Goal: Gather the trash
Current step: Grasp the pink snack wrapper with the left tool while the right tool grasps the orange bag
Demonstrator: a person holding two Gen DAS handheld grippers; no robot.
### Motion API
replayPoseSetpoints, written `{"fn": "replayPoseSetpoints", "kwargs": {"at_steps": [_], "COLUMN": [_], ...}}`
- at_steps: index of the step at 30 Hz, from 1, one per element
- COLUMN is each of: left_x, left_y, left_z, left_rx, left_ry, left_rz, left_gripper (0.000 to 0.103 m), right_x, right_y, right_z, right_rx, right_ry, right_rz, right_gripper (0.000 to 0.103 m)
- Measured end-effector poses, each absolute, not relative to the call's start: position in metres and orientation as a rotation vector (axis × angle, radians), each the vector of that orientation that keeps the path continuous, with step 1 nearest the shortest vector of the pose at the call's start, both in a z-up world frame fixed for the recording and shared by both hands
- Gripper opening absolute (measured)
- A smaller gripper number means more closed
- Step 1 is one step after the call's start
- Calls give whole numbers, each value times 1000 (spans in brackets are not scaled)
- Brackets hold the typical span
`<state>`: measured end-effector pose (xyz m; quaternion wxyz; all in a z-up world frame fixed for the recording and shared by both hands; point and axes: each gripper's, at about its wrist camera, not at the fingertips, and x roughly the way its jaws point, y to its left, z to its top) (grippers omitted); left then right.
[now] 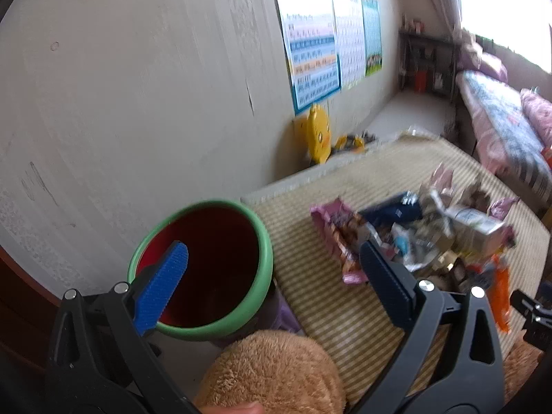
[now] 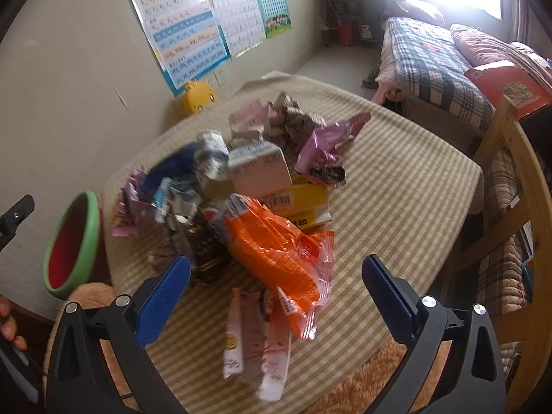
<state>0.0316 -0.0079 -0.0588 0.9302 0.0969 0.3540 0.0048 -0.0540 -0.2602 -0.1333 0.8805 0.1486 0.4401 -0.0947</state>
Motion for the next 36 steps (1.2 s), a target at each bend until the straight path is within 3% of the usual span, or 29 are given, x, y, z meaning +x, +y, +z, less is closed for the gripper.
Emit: {"fn": "replayPoseSetpoints", "kwargs": {"at_steps": [2,5,8,26,28,30,36], "left_x": [37,52,70,161,162,158,136], "left_y": [-8,-8,-16,-67,-68,-68,-61], "left_z": [-65,-79,-93,-169,-176,-178,-162], "left_rx": [189,150,142,128,133,138,104], "left_ry": [743,797,843,1110,1126,1136,1101], "left_rz": [-9,-14,-46,-83,-79,-86,-143], "left_gripper": [98,97,89,83,75,43,27], "right_x": [-48,-39,-39,-43,-42,-42,-40], "right_y": [-259,-259,-261,-276,-276,-277,-273], "right_z": [-137,-149,-155,-156,-157,-158,-161], "right_rx": [270,263,283,332,333,332,320], "right_ry": [926,943,949,924,929,931,933], "right_rz": [-193,-172,-148,-142,-136,-133,-122], "right_gripper": [96,85,80,80,80,80,77]}}
